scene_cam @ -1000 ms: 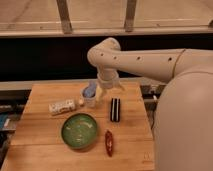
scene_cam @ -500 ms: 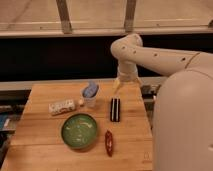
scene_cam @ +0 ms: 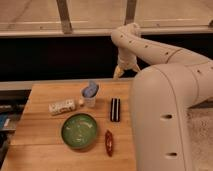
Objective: Move the arm in a circular motion
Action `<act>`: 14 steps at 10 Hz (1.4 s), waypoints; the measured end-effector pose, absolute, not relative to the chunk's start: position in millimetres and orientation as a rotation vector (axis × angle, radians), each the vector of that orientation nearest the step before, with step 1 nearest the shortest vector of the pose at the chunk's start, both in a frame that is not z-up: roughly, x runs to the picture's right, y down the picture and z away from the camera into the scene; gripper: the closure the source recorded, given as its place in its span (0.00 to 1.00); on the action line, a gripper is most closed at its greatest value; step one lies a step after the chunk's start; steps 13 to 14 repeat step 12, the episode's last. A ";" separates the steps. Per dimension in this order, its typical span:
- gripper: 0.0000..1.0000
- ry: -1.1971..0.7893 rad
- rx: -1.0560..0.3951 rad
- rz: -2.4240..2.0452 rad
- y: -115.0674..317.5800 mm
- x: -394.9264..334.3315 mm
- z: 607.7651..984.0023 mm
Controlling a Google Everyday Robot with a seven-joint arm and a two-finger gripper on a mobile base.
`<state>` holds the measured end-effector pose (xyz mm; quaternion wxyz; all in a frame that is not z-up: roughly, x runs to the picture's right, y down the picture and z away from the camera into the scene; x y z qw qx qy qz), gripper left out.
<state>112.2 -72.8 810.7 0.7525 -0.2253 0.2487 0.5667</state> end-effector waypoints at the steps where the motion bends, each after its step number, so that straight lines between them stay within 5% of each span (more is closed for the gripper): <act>1: 0.20 0.522 -0.504 1.205 -77.0 96.4 811.7; 7: 0.20 0.350 -0.564 0.930 -28.7 -7.0 751.8; 14: 0.20 0.344 -0.571 1.027 11.2 30.8 711.3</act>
